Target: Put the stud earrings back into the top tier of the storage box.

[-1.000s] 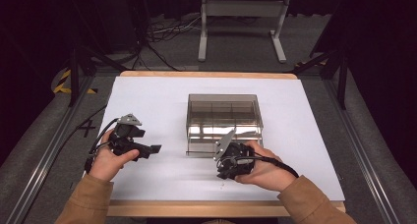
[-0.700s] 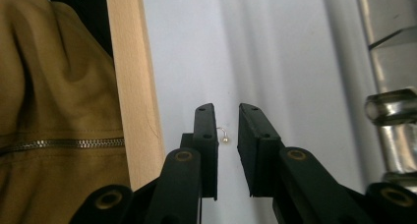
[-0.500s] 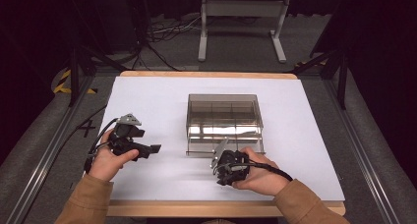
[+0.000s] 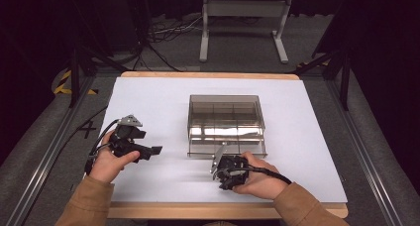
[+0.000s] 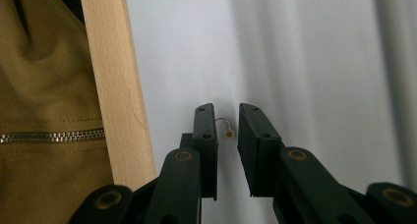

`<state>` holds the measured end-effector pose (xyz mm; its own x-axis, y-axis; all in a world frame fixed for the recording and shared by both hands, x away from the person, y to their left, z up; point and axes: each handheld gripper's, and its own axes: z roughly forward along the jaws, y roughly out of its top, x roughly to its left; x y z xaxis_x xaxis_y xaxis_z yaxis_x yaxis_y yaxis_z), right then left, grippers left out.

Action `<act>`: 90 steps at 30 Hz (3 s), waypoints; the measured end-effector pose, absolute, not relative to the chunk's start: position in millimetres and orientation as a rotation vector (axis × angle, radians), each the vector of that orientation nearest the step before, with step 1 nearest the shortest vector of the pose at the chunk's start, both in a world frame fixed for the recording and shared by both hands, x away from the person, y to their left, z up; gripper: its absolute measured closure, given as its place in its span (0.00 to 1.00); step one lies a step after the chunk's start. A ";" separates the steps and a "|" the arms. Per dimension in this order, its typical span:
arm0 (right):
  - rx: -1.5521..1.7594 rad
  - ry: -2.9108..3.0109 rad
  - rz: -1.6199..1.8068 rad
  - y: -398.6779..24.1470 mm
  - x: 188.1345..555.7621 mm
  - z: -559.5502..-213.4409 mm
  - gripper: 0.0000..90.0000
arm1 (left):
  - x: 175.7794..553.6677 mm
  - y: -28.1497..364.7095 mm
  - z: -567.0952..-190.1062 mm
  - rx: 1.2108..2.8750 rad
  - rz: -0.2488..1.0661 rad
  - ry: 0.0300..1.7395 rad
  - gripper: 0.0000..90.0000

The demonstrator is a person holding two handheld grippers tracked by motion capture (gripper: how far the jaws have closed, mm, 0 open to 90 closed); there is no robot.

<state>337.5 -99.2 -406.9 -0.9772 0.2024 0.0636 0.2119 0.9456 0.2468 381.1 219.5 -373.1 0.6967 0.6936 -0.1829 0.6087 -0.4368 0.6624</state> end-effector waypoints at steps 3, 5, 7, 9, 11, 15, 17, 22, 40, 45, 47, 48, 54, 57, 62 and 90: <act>-0.314 -3.071 -0.401 -98.8 338.5 -409.4 0.87 | 381.3 219.8 -373.1 2.176 0.150 0.988 0.14; -0.329 -3.064 -0.388 -98.5 338.2 -410.2 0.87 | 381.3 219.8 -373.1 2.176 0.150 0.988 0.14; -0.331 -3.066 -0.379 -98.3 338.7 -411.0 0.87 | 381.3 219.7 -373.2 2.176 0.149 0.988 0.14; -0.330 -3.066 -0.373 -98.0 339.2 -412.2 0.87 | 381.3 219.6 -373.2 2.176 0.149 0.987 0.14; -0.326 -3.070 -0.367 -97.5 339.5 -412.9 0.87 | 381.2 219.5 -373.2 2.175 0.150 0.989 0.14; -0.337 -3.075 -0.347 -95.6 339.1 -412.9 0.88 | 381.3 219.0 -373.4 2.176 0.149 0.989 0.14; -0.331 -3.087 -0.327 -93.6 338.3 -412.9 0.88 | 381.5 218.5 -373.7 2.179 0.149 0.986 0.14; -0.304 -3.115 -0.276 -88.2 336.3 -412.6 0.90 | 381.3 217.8 -373.8 2.180 0.151 0.986 0.14; -0.308 -3.114 -0.289 -88.2 336.1 -412.4 0.97 | 381.3 219.5 -373.3 2.175 0.149 0.990 0.14; -0.315 -3.105 -0.308 -89.5 336.7 -409.3 0.97 | 381.6 220.0 -373.6 2.173 0.147 0.989 0.14; -0.318 -3.110 -0.327 -90.4 337.0 -406.5 0.97 | 381.5 219.8 -373.4 2.174 0.148 0.989 0.14; -0.311 -3.109 -0.342 -91.2 337.8 -404.8 0.97 | 381.5 219.8 -373.5 2.174 0.148 0.989 0.14; -0.346 -3.086 -0.412 -96.2 338.2 -391.3 0.97 | 381.6 219.6 -373.5 2.175 0.147 0.990 0.14; -0.356 -3.090 -0.446 -98.5 338.1 -384.2 0.97 | 381.5 219.2 -373.6 2.174 0.145 0.991 0.14; -0.377 -3.083 -0.507 -102.6 339.1 -372.9 0.97 | 381.6 219.4 -373.6 2.174 0.146 0.991 0.14; -0.475 -3.037 -0.694 -118.1 347.7 -336.7 0.97 | 381.5 220.0 -373.4 2.171 0.148 0.992 0.14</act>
